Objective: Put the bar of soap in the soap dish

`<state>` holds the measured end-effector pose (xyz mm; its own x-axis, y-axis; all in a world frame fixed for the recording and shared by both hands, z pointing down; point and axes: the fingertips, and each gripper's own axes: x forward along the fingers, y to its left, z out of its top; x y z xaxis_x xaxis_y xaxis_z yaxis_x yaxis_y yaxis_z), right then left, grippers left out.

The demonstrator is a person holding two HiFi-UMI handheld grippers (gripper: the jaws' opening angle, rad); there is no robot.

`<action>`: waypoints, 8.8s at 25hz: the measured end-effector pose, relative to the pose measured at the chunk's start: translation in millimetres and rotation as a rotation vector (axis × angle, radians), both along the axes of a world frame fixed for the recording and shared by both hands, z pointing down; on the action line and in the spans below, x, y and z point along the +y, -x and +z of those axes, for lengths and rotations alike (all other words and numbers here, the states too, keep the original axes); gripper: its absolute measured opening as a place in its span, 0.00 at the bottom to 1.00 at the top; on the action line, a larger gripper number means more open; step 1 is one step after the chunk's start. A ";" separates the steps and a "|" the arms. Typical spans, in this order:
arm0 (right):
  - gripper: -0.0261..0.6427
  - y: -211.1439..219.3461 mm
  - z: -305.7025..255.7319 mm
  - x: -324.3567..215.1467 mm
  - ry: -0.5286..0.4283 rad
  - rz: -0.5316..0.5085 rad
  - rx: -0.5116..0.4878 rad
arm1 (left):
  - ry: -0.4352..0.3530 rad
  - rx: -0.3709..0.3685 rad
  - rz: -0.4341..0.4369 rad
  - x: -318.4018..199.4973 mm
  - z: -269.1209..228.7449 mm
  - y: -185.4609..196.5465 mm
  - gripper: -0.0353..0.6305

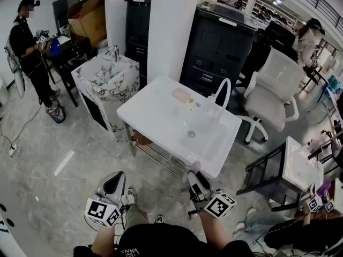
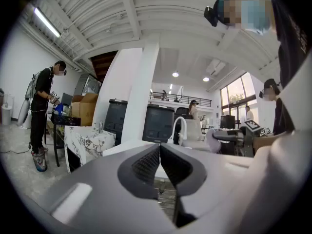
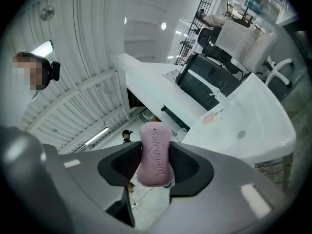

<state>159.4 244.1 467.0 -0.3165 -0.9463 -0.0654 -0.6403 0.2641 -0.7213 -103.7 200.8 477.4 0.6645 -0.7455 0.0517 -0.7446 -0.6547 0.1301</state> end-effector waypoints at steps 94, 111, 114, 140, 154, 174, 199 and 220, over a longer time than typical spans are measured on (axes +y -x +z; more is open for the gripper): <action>0.31 -96.2 64.2 -447.0 0.135 0.196 0.016 | 0.086 -0.038 -0.021 -360.3 18.8 -26.0 0.13; 0.31 -129.5 108.8 -490.4 0.234 0.214 0.203 | 0.131 -0.086 -0.056 -354.8 23.9 -20.9 0.13; 0.31 -134.0 108.4 -499.7 0.241 0.208 0.241 | 0.140 -0.087 -0.051 -356.2 25.3 -21.7 0.13; 0.31 -163.6 158.5 -563.3 0.421 0.061 0.833 | 0.175 -0.098 -0.118 -356.0 38.6 -8.8 0.13; 0.30 -161.9 181.9 -573.1 0.464 -0.038 1.031 | 0.193 -0.095 -0.136 -356.2 44.4 -9.0 0.13; 0.29 -158.8 200.5 -582.2 0.502 -0.065 1.098 | 0.207 -0.089 -0.169 -354.3 49.0 -4.8 0.13; 0.29 -154.3 203.1 -576.4 0.534 -0.077 1.081 | 0.194 -0.079 -0.172 -348.9 44.6 -2.1 0.13; 0.27 -148.4 145.3 -552.8 0.445 0.087 0.905 | 0.155 -0.046 -0.091 -354.2 35.5 -1.1 0.13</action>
